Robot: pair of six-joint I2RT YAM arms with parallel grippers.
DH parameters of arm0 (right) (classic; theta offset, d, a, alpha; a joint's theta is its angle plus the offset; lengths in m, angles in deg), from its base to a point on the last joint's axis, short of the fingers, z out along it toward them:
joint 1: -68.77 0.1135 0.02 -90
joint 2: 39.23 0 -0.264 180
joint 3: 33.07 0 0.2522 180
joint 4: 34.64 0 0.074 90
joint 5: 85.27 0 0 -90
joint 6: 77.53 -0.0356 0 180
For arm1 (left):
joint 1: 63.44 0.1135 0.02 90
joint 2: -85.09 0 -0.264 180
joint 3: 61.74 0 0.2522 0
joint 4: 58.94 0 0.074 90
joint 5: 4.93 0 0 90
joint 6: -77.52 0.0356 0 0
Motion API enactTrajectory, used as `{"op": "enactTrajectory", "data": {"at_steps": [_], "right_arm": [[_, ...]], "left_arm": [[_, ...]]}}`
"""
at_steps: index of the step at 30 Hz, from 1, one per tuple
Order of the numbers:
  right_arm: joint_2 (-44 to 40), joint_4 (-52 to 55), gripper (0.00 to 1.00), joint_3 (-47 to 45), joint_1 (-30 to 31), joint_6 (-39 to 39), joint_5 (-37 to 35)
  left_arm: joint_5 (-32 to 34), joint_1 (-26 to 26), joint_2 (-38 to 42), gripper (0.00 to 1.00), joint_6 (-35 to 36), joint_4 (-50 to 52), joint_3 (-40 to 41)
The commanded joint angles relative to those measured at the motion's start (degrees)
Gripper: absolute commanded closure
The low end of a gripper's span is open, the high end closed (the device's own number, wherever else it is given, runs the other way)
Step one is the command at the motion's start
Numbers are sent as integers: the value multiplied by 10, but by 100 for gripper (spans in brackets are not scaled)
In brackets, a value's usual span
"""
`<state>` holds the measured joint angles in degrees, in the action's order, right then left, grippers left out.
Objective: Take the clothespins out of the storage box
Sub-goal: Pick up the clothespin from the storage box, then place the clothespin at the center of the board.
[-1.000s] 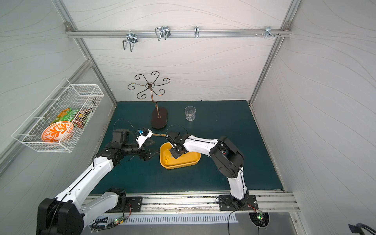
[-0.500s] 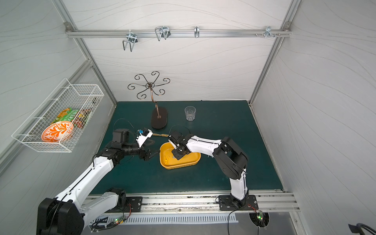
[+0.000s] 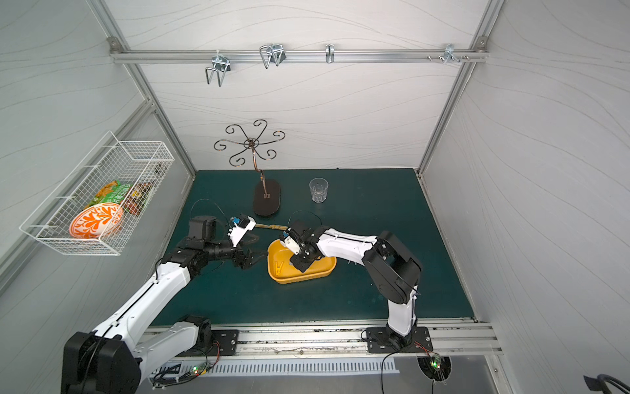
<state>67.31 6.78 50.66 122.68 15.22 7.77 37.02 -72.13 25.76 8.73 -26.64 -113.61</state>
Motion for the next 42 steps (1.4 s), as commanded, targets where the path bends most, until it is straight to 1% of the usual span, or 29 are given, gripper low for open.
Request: {"op": "enactTrajectory", "data": {"at_steps": [1,4,7,12,16,19,25,28,31,35,39,42], "right_arm": [[26,13,59,17,-2,5,8],[40,14,61,27,-2,2,4],[47,16,66,31,-2,1,0],[53,20,81,28,-1,2,4],[38,17,90,18,-2,4,6],[16,15,94,11,-4,8,8],[-41,12,96,-2,-23,1,22],[-69,10,96,-11,-43,-23,8],[-92,7,96,-22,-74,-67,-26],[-112,7,96,-33,-101,-106,-70],[-115,24,97,-29,-120,-150,-127],[-112,51,97,-26,-138,-197,-177]], "left_arm": [[2,0,5,11,0,-18,1],[4,0,7,11,1,-17,1],[5,-1,8,11,2,-16,1],[5,-1,7,11,1,-17,1],[5,-1,7,11,1,-17,2],[5,-1,7,11,1,-18,2],[2,-1,6,11,1,-19,3],[1,-1,4,11,1,-21,3],[-1,-2,2,11,0,-23,2],[-2,-1,-1,11,1,-22,1],[-4,-1,-4,11,3,-22,-2],[-5,-1,-7,11,2,-23,-4]]}}
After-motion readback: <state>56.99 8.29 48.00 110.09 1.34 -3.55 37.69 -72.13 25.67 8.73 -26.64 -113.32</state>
